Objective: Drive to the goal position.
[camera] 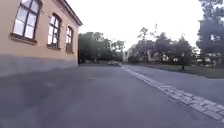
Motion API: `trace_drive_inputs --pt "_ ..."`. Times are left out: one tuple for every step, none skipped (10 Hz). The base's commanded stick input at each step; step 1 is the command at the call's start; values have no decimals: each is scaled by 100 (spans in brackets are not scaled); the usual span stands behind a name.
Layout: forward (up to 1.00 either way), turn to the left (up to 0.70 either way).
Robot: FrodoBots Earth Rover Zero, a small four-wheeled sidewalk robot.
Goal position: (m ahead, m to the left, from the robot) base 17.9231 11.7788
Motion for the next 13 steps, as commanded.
trace_drive_inputs --pt "50 49" --pt "50 20" --pt "50 0" --pt "50 0" --pt "50 0" --pt "50 0" --pt "50 0" --pt "50 0" --pt "50 0" --pt "50 0" --pt "50 0" --pt "50 0" --pt "50 0"
